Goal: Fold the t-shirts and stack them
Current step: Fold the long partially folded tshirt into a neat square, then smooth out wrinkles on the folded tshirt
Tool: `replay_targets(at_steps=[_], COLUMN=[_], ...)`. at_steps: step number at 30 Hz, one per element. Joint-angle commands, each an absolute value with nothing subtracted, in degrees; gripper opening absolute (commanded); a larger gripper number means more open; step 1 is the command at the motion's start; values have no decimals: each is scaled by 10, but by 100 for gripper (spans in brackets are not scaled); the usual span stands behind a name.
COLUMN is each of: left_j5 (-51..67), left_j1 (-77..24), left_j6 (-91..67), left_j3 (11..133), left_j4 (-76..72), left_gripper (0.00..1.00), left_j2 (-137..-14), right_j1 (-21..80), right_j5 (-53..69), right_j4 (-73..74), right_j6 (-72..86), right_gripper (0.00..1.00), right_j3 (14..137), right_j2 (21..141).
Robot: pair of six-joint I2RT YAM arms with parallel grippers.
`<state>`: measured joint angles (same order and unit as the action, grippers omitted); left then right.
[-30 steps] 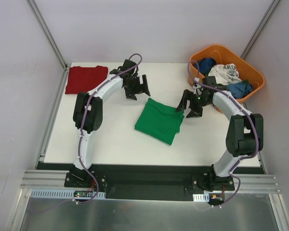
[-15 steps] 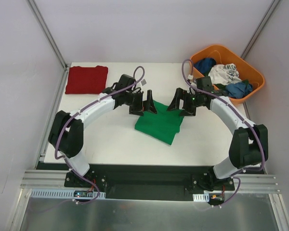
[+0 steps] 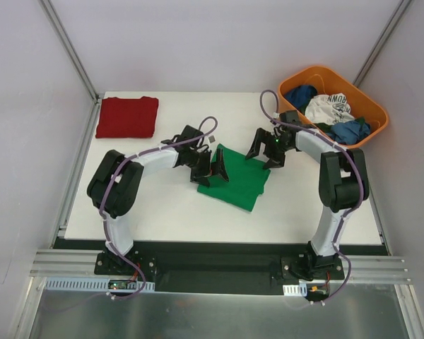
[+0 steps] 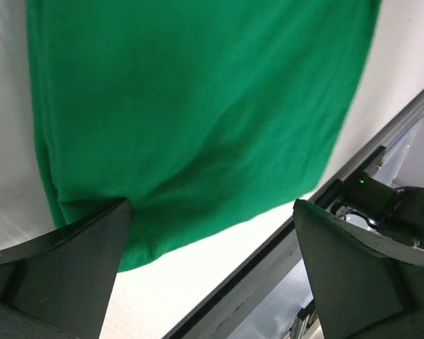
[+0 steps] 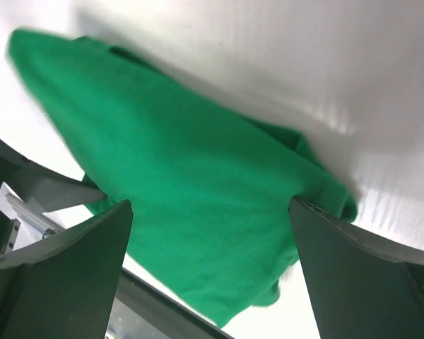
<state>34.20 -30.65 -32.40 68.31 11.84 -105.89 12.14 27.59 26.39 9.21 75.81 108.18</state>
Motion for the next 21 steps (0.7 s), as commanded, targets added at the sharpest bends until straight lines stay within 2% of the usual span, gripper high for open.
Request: replay_targets(at_steps=[1,13,17,21], left_j5=[337,308,291,237], left_j1=[-303,-344,-355,-356], left_j6=[-325,-360,-366,-353], left_j3=[660,605,592,578], left_j4=[110,110,110,122], left_gripper=[99,99,99,99], left_j2=[-1082,-1020,-957,-874], right_j1=[118,127,127,127], right_j5=[259,241,264,361], right_j4=[265,300,310,274], right_j6=[86,25,13,23], right_gripper=[97,97,97,97], right_j3=[792,837,820,741], right_j2=[1109,1095,1028,931])
